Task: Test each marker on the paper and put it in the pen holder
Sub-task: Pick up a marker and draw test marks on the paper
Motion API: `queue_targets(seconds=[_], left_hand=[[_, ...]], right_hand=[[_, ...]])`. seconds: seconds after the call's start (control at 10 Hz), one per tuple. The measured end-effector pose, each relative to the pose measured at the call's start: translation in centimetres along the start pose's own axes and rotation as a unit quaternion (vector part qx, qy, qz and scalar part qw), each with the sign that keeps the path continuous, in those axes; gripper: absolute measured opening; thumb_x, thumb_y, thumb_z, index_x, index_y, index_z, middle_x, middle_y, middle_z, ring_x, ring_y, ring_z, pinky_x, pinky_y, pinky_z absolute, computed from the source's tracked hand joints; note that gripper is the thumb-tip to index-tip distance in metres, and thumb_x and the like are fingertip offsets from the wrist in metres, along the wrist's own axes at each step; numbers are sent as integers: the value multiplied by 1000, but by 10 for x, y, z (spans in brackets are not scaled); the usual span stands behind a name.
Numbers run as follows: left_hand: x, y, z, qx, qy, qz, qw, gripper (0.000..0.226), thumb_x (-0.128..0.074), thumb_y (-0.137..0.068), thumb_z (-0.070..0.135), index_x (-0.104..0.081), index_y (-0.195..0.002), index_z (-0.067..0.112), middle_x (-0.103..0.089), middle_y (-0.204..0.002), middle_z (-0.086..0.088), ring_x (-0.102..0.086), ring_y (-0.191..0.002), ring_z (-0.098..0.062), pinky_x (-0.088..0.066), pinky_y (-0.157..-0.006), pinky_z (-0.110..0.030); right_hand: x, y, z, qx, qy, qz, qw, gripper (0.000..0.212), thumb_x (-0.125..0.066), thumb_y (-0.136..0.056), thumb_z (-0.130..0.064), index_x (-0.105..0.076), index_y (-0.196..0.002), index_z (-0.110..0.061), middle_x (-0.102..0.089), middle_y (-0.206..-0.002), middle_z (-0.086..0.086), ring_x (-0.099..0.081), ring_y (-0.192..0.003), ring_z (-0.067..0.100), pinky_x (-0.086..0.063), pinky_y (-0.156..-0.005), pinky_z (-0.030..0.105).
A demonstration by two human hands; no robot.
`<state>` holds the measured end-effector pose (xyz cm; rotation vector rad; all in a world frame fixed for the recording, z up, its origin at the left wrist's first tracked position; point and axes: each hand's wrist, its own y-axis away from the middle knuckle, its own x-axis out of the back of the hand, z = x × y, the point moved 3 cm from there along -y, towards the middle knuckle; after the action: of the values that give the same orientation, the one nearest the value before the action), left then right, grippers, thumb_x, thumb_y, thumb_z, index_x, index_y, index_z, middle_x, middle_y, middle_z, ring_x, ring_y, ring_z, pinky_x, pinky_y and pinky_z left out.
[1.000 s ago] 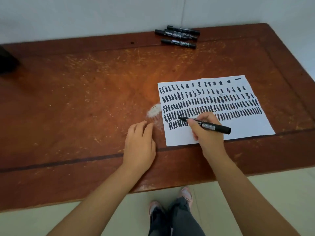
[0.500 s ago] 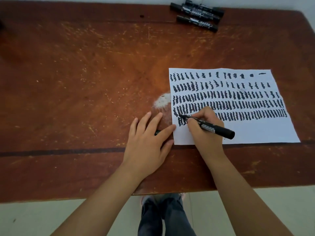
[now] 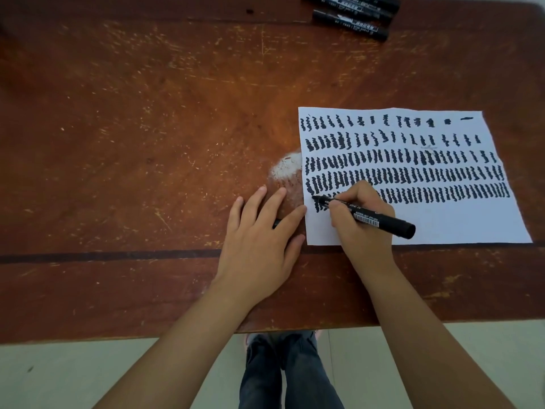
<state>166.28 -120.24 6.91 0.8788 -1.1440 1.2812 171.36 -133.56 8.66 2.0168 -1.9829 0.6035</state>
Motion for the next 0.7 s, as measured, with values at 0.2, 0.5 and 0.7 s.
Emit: queue_targets(seconds=[0.2,0.5,0.7], left_hand=[[0,0,0,0,1,7,1000,41,-36,-86,38,-59,-116,24,-56,-127,-12,-47,-120,-37,-32,-98,-57],[1,0,0,0,0,10,1000,40,-37,-85,38,-58,-116,25,-56,-126,-11,-47,-120,-36,-32,-98,-57],[0,0,0,1,-1,7,1000,40,-37,-85,38,-58,-117,25,-56,-127,-11,-47,-121,-36,-31,-99,-56]], right_hand=[[-1,-1,0,3,6,-6,1000,9,-49,-70,-15,-47,-63,-11,-45,-51,-6,-46,-47,2,-33,-42,12],[-1,0,-1,21,19,-4,1000,16,-50,-70,-13,-49,-63,1,-42,-48,-7,-43,-46,3,-30,-41,13],[0,-1,-2,23,5,-6,1000,19,-50,-69,-11,-49,-61,7,-40,-46,-3,-40,-48,12,-28,-40,14]])
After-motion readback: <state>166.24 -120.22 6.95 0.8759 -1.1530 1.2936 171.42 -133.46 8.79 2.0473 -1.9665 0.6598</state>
